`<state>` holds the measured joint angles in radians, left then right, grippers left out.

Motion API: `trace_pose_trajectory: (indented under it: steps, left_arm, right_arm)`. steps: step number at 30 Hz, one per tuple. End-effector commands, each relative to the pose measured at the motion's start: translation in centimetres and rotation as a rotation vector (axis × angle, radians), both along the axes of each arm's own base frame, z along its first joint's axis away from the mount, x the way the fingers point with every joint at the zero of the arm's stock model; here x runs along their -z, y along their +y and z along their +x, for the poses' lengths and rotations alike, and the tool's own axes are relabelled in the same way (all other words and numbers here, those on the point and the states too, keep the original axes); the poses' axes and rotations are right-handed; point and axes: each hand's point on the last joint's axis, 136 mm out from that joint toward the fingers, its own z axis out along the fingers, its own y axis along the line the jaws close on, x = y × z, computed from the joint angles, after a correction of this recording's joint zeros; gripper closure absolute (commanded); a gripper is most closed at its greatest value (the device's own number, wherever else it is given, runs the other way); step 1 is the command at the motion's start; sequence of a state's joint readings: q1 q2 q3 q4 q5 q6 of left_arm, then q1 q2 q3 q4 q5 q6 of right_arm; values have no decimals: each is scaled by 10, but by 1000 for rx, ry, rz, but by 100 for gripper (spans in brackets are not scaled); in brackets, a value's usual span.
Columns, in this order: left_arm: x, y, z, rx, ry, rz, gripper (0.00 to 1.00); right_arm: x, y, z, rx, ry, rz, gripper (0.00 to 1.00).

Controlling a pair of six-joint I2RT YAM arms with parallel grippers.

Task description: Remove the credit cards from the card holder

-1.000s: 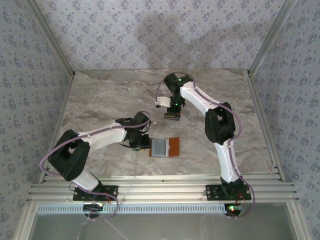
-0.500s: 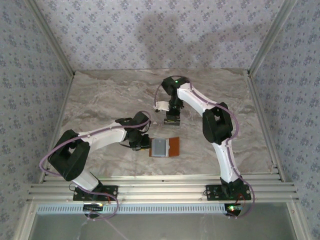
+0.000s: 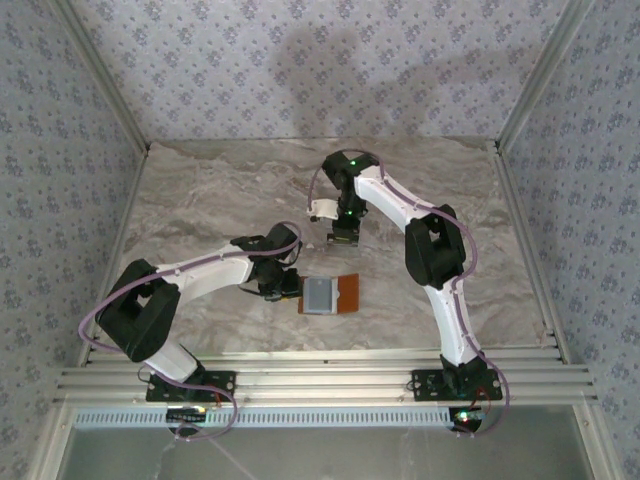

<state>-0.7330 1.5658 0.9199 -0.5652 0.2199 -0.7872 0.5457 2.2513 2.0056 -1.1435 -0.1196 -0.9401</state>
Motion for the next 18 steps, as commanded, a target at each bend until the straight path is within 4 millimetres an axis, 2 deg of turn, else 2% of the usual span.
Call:
trace_pose_trajectory:
  steps: [1, 10, 18]
  left_arm:
    - [-7, 0, 3, -6, -8, -5, 73]
    - [-8, -1, 4, -1, -7, -4, 73]
    - [-9, -1, 3, -1, -8, -4, 73]
  right_arm:
    - [-21, -4, 11, -70, -95, -11, 83]
    - [-28, -4, 27, -56, -204, -27, 82]
    - [-9, -2, 27, -60, -204, -39, 81]
